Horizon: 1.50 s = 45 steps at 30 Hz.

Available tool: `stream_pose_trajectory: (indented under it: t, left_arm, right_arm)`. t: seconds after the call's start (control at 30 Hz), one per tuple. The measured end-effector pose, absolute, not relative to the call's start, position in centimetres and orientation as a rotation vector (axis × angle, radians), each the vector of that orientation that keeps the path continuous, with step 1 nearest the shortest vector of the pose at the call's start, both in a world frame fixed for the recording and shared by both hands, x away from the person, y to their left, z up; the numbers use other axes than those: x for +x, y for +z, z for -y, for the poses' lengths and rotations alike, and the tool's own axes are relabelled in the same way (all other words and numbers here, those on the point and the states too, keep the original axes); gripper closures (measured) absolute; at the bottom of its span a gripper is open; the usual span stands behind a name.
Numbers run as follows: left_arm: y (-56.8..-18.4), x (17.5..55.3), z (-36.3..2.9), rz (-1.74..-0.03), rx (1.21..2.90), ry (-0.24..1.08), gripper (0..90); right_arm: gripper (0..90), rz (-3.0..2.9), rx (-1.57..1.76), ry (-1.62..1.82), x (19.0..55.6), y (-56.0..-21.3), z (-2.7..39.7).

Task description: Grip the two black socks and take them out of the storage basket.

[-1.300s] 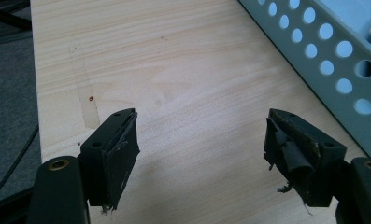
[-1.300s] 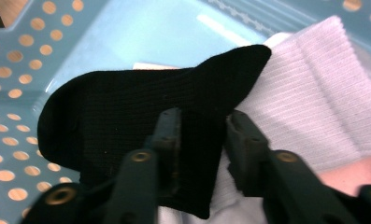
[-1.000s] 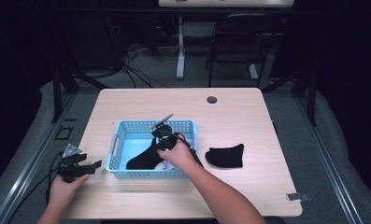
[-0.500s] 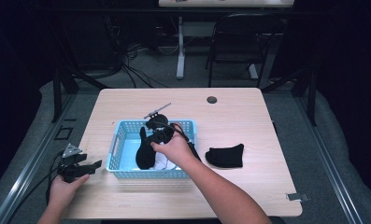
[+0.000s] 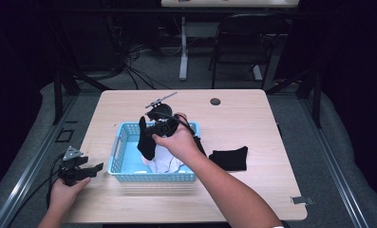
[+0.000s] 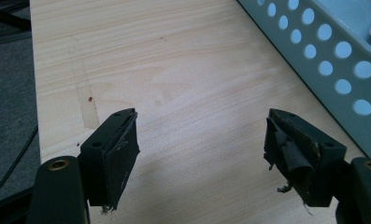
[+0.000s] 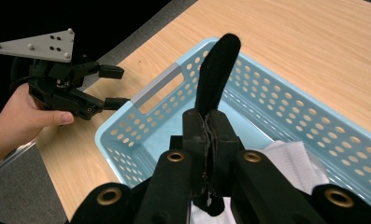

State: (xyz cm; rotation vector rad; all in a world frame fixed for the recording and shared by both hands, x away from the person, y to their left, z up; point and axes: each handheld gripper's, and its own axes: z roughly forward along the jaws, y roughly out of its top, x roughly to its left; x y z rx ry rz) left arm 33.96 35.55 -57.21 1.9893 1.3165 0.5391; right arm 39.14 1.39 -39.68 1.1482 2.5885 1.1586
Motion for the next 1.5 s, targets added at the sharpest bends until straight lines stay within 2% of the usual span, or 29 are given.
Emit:
stream_pose_trajectory:
  t: [0.43,0.83,1.27,1.5]
  left_arm:
    - [-57.2,34.0,-35.6,-1.318,1.985,0.541,25.9]
    - [-57.2,33.9,-35.5,-1.320,1.988,0.543,25.9]
    - [-57.2,33.9,-35.6,-1.325,1.985,0.544,25.9]
    - [-57.3,33.9,-35.5,-1.327,1.986,0.544,25.9]
  right_arm:
    - [87.5,-2.510,1.188,1.177,38.9,-38.2,2.0]
    - [87.5,-2.388,1.238,1.210,37.1,-35.5,8.5]
    - [87.5,-2.250,1.340,1.209,35.7,-34.7,14.4]
    - [87.5,-2.208,1.396,1.199,35.3,-35.3,16.7]
